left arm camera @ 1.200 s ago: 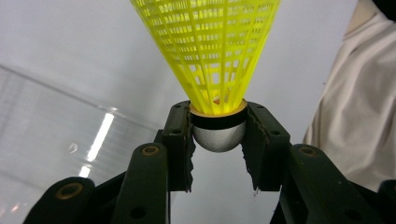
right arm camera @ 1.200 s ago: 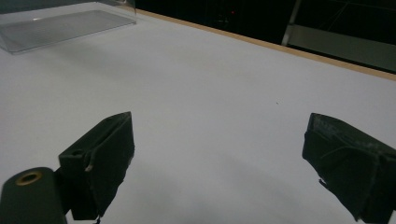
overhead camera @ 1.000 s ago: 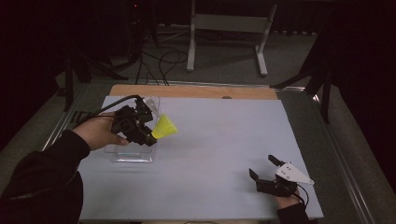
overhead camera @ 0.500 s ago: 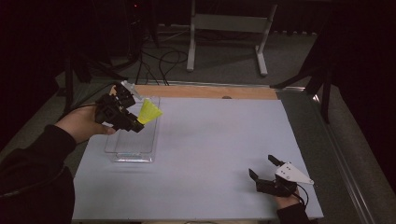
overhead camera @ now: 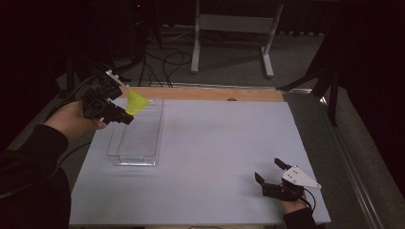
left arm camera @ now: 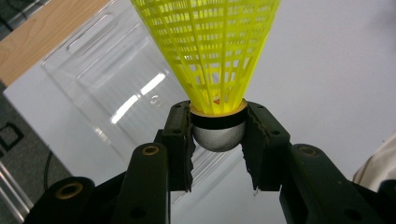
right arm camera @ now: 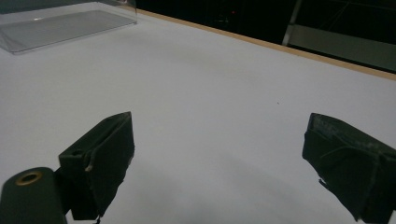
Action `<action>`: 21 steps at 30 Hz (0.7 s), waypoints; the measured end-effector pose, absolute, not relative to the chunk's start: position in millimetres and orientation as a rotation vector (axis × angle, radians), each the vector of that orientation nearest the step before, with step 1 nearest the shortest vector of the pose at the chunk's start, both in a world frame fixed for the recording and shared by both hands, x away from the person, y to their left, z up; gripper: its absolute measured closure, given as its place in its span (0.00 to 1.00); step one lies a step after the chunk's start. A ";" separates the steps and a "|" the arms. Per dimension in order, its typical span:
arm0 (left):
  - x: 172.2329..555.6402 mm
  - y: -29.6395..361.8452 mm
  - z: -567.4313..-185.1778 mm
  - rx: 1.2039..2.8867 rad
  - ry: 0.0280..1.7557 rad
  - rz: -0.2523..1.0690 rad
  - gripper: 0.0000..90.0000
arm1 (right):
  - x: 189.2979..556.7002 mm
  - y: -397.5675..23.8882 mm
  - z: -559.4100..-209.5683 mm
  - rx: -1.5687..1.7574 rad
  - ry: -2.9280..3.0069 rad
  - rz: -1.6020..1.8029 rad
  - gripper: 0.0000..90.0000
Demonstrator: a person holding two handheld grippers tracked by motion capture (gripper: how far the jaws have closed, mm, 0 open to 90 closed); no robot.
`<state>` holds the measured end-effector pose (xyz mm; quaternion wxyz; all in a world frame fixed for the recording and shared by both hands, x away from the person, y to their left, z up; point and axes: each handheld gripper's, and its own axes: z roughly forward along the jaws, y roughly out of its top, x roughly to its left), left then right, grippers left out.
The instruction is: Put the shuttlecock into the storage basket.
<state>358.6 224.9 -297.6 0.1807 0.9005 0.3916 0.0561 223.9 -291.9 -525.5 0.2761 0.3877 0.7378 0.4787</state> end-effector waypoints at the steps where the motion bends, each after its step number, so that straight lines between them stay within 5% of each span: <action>1: 358.9 227.1 -297.9 2.535 1.116 0.157 0.72 | 224.0 -292.0 -525.5 1.040 1.983 1.285 0.10; 21: 360.4 258.4 -336.6 2.547 1.226 0.121 0.72 | 224.2 -292.1 -525.7 1.041 1.985 1.284 0.10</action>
